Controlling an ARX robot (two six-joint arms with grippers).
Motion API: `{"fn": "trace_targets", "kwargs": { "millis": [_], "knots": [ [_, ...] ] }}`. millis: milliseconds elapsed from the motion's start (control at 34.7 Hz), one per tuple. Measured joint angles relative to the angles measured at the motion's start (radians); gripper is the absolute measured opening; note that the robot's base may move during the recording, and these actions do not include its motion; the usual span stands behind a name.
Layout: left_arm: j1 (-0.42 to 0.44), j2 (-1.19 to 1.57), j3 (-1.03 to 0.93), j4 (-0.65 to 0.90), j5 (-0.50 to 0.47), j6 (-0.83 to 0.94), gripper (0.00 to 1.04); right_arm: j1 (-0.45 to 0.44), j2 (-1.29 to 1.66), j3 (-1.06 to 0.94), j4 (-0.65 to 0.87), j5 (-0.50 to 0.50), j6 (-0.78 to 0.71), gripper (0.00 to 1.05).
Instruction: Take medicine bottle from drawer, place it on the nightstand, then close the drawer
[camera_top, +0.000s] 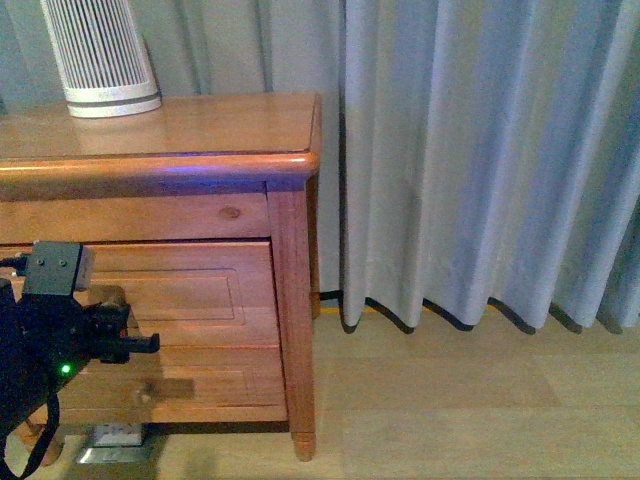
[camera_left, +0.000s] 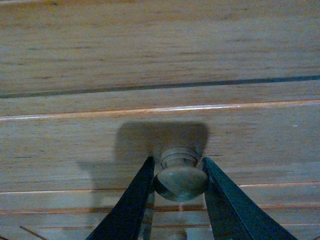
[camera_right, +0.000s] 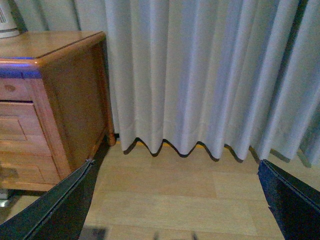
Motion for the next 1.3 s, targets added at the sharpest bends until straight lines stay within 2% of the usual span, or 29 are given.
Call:
{"fn": "trace_targets", "kwargs": {
  "millis": [231, 375, 519, 692, 894, 1124, 1153, 1297],
  "knots": [
    [-0.010, -0.043, -0.101, 0.035, -0.007, 0.015, 0.25, 0.000, 0.000, 0.000, 0.000, 0.000, 0.000, 0.98],
    [-0.016, -0.143, -0.244, 0.001, -0.007, 0.027, 0.25, 0.000, 0.000, 0.000, 0.000, 0.000, 0.000, 0.98],
    [-0.031, -0.304, -0.433, -0.093, -0.008, 0.039, 0.25, 0.000, 0.000, 0.000, 0.000, 0.000, 0.000, 0.98],
    [-0.046, -0.443, -0.558, -0.200, -0.015, 0.040, 0.25, 0.000, 0.000, 0.000, 0.000, 0.000, 0.000, 0.98],
    [-0.055, -0.573, -0.607, -0.369, -0.038, 0.042, 0.25, 0.000, 0.000, 0.000, 0.000, 0.000, 0.000, 0.98],
    [-0.077, -0.659, -0.634, -0.488, -0.072, 0.042, 0.25, 0.000, 0.000, 0.000, 0.000, 0.000, 0.000, 0.98],
    [-0.078, -0.663, -0.634, -0.498, -0.073, 0.040, 0.26, 0.000, 0.000, 0.000, 0.000, 0.000, 0.000, 0.98],
    [-0.085, -0.673, -0.634, -0.522, -0.061, 0.046, 0.49, 0.000, 0.000, 0.000, 0.000, 0.000, 0.000, 0.98]
  ]
}}
